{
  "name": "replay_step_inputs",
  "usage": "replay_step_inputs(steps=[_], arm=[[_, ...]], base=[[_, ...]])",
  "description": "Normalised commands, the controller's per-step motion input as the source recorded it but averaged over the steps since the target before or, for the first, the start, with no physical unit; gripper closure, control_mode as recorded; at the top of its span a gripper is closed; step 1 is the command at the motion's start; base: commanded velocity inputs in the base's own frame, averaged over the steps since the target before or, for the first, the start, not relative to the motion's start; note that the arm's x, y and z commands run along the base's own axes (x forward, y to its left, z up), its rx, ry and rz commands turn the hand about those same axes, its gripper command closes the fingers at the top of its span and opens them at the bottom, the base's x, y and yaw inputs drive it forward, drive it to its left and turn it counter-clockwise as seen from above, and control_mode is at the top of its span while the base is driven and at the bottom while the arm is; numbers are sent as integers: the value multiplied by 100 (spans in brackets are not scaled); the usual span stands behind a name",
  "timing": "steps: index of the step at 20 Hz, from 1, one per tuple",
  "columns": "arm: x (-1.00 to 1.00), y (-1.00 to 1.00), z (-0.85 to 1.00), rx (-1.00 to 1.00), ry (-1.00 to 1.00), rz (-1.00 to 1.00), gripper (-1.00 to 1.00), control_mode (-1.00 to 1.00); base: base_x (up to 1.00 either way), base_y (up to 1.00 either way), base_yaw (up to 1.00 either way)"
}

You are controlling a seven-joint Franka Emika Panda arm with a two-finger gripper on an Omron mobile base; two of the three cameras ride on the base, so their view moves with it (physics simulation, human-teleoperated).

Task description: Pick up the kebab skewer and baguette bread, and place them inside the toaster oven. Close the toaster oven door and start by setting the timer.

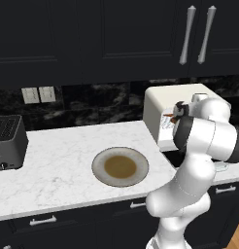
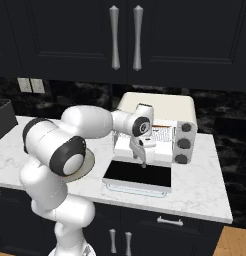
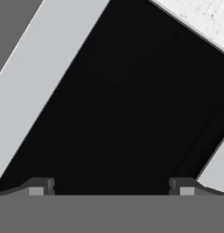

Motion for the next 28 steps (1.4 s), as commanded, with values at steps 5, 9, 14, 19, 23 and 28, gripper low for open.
replay_step_inputs(steps=[5,9,14,19,23,28], arm=[[-99,-11,0,0,-3,11,-100,-100],[-100,-6,0,0,0,50,-100,-100],[-78,1,0,0,0,72,-100,-100],[-21,0,-4,11,4,55,-100,-100],[2,1,-24,22,0,26,-100,-100],[12,0,-27,22,0,20,-100,-100]], base=[[0,0,0],[0,0,0],[0,0,0],[0,0,0],[0,0,0],[0,0,0]])
